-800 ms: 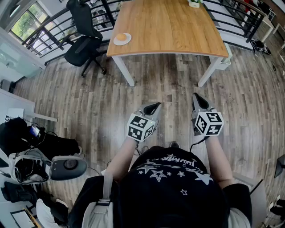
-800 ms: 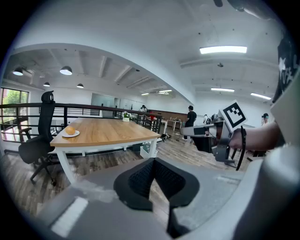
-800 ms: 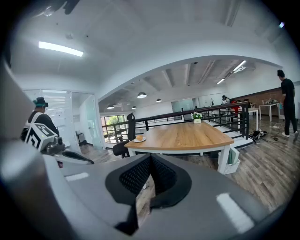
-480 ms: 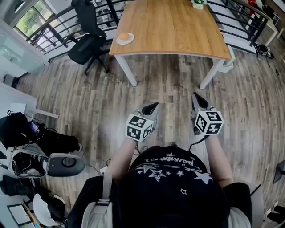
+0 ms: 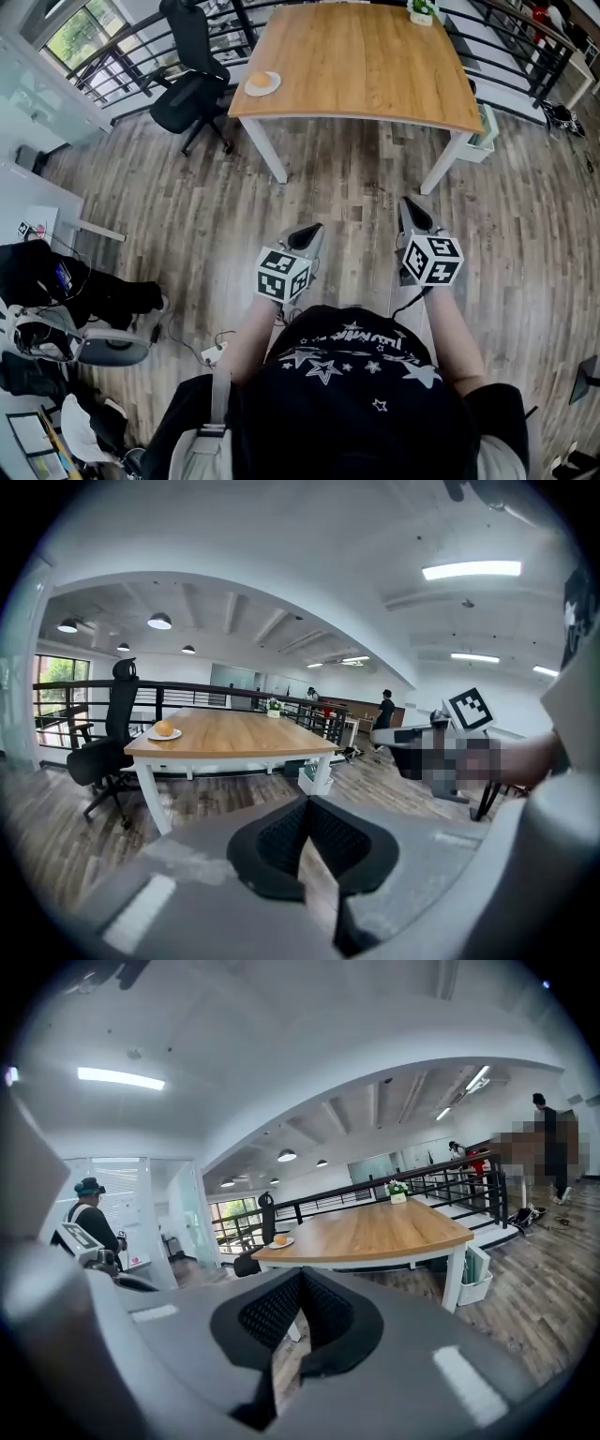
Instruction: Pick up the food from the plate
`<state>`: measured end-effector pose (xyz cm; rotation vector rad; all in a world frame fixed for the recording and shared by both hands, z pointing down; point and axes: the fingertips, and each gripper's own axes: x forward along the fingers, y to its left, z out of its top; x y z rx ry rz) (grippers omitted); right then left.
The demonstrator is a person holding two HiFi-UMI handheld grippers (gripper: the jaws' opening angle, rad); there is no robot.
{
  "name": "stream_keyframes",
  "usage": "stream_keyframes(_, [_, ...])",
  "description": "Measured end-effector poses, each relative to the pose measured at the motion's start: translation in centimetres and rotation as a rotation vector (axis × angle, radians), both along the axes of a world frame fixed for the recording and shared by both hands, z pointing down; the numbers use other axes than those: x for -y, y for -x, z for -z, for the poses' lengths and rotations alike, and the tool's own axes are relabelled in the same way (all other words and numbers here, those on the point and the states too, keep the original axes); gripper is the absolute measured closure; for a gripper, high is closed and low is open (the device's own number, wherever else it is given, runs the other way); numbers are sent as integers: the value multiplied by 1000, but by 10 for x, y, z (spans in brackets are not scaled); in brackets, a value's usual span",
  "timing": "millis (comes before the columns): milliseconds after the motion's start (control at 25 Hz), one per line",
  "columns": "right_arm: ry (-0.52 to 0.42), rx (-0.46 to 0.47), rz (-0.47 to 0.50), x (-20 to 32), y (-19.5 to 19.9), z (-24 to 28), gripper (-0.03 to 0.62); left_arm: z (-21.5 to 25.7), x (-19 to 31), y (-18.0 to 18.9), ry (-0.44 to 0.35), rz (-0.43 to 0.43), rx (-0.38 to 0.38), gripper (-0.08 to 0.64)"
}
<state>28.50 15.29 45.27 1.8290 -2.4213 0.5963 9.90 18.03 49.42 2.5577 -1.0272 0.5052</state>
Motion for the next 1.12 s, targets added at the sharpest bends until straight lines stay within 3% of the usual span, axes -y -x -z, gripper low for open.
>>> stream_keyframes(320, [6,-9,20,2,-32,-13,594,8,-4,-6,-50,117,4,558])
stream_keyframes(640, [18,-14,49,24,-25,-29,592,-13,-1,4,0,162,-1,558])
stream_keyframes(1120, [77,-52,43,116,-7,-50,592,-31,90,9,62,119,-31,558])
